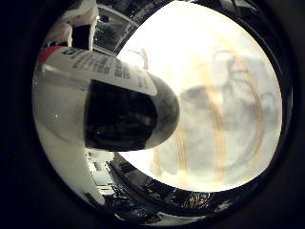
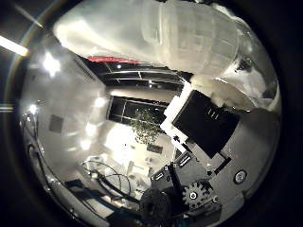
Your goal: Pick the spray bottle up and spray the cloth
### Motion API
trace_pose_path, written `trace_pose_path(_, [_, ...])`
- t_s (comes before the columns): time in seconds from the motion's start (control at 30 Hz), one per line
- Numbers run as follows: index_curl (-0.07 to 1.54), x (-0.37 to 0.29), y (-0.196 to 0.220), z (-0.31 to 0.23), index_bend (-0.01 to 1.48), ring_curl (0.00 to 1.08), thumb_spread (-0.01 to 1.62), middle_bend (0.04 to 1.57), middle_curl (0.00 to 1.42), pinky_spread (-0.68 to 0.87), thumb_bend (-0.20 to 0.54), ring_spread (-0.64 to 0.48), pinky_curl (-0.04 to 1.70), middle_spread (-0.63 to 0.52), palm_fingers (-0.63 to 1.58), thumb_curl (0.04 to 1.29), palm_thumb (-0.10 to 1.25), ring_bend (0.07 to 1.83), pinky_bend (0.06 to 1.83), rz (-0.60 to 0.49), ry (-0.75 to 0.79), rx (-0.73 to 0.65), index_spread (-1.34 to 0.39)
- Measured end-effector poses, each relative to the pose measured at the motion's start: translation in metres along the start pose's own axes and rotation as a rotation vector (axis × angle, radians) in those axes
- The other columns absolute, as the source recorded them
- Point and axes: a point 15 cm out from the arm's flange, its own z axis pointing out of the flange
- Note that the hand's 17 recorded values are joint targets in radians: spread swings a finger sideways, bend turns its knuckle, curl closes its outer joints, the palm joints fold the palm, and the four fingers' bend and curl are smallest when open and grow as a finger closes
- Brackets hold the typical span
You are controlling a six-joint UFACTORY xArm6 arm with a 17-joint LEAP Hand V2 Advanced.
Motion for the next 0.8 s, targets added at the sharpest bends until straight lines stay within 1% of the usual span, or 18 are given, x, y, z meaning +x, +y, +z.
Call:
trace_pose_path(0.07, [0.69, -0.012, -0.012, 0.001, 1.19, 0.58, 0.96, 1.35, 0.59, -0.13, -0.011, -0.15, 1.17, -0.06, 1.2, 0.7, 1.12, 1.47, 1.09, -0.01, 0.009, -0.015, -0.17])
trace_pose_path(0.23, [0.69, -0.042, -0.026, 0.003, 1.19, 0.58, 0.96, 1.35, 0.59, -0.14, -0.012, -0.15, 1.22, -0.06, 1.2, 0.72, 1.12, 1.48, 1.06, -0.024, 0.073, -0.122, -0.17])
trace_pose_path(0.4, [0.69, -0.074, -0.047, 0.011, 1.18, 0.58, 0.95, 1.36, 0.58, -0.14, -0.013, -0.15, 1.26, -0.06, 1.2, 0.74, 1.13, 1.48, 1.04, 0.0, 0.149, -0.203, -0.17])
trace_pose_path(0.47, [0.69, -0.088, -0.058, 0.012, 1.18, 0.58, 0.94, 1.36, 0.58, -0.15, -0.011, -0.15, 1.28, -0.06, 1.2, 0.75, 1.13, 1.48, 1.04, -0.002, 0.212, -0.254, -0.17])
trace_pose_path(0.6, [0.69, -0.115, -0.078, 0.018, 1.18, 0.58, 0.93, 1.36, 0.58, -0.15, -0.013, -0.15, 1.31, -0.06, 1.2, 0.76, 1.13, 1.48, 1.02, -0.049, 0.352, -0.336, -0.18])
trace_pose_path(0.8, [0.69, -0.144, -0.078, 0.043, 1.19, 0.58, 0.91, 1.36, 0.58, -0.16, -0.013, -0.15, 1.34, -0.06, 1.2, 0.77, 1.12, 1.48, 1.01, -0.114, 0.53, -0.451, -0.18])
